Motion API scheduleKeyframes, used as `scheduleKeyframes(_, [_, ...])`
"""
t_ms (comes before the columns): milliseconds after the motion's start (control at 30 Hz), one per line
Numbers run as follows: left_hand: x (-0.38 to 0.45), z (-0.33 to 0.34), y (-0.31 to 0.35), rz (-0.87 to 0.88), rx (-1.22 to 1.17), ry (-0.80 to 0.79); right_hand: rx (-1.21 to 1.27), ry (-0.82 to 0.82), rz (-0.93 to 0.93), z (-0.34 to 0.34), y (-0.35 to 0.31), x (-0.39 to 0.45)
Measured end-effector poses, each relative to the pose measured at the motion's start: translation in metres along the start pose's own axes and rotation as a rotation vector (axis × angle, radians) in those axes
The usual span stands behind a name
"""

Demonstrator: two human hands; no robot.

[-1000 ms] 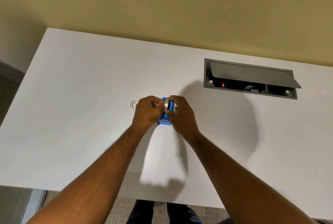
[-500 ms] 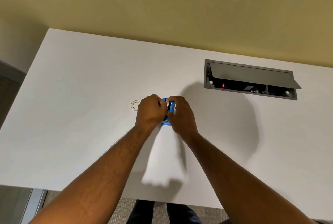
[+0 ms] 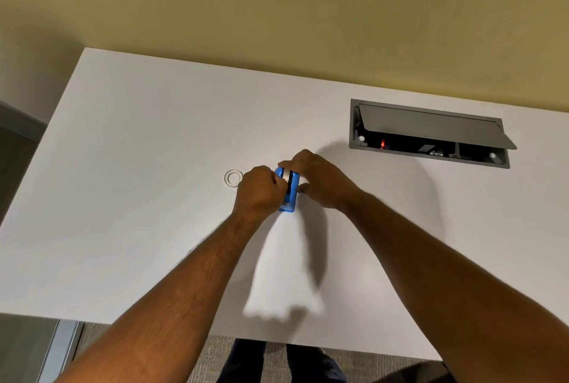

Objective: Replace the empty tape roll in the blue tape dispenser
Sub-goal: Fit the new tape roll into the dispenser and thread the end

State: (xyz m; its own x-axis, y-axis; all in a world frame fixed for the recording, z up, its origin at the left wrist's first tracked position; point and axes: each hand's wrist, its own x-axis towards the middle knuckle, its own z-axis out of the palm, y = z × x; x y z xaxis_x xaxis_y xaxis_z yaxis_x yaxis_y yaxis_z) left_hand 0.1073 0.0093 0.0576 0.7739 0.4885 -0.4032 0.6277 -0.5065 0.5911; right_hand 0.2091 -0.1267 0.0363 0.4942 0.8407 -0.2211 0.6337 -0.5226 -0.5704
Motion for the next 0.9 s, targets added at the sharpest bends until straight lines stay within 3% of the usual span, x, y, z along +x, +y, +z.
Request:
scheduleKeyframes(167, [-0.002,0.000,-0.008,-0.164,-0.293,-0.106,-0.044,-0.059,0.006,-0.012,-0.006,0.009])
scheduleKeyframes(433, [-0.002,-0.003,-0.014,-0.324,-0.448,-0.199,-0.078,-0.114,0.057,-0.015,-0.006,0.016])
scheduleKeyframes(900, [-0.047,0.008,-0.034,-0.397,-0.680,-0.261,-0.095,-0.137,0.063,-0.014,-0.004,0.019])
